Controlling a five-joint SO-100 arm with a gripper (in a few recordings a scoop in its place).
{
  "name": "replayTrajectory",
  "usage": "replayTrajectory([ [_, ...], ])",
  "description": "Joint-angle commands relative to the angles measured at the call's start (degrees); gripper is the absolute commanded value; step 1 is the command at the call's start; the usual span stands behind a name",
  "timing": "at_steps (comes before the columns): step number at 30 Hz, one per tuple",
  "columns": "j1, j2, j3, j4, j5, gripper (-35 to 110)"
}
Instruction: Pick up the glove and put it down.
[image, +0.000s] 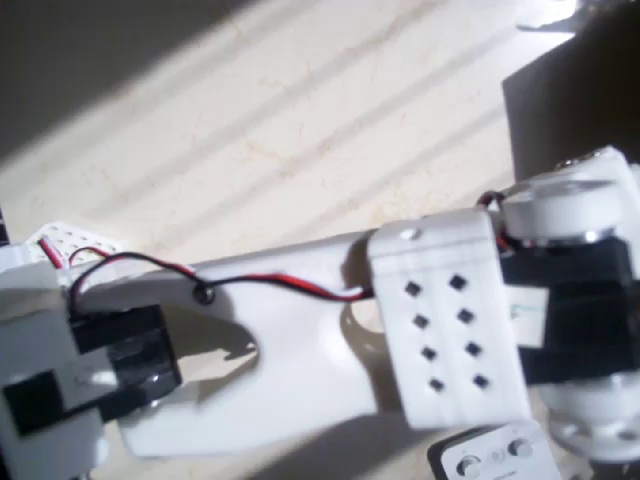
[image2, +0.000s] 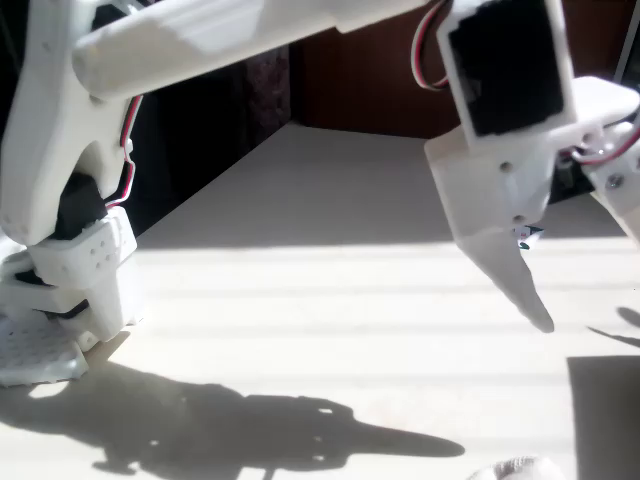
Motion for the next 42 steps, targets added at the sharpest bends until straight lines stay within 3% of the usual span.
replayTrajectory([
  [1, -3.6, -1.41, -0.79, -2.02, 1.93, 25],
  [17, -4.48, -15.03, -0.88, -8.88, 2.02, 25],
  [28, -4.75, -16.7, -0.88, -11.43, 1.67, 0],
  [42, -4.04, -16.26, -0.97, -11.95, 1.76, 0],
])
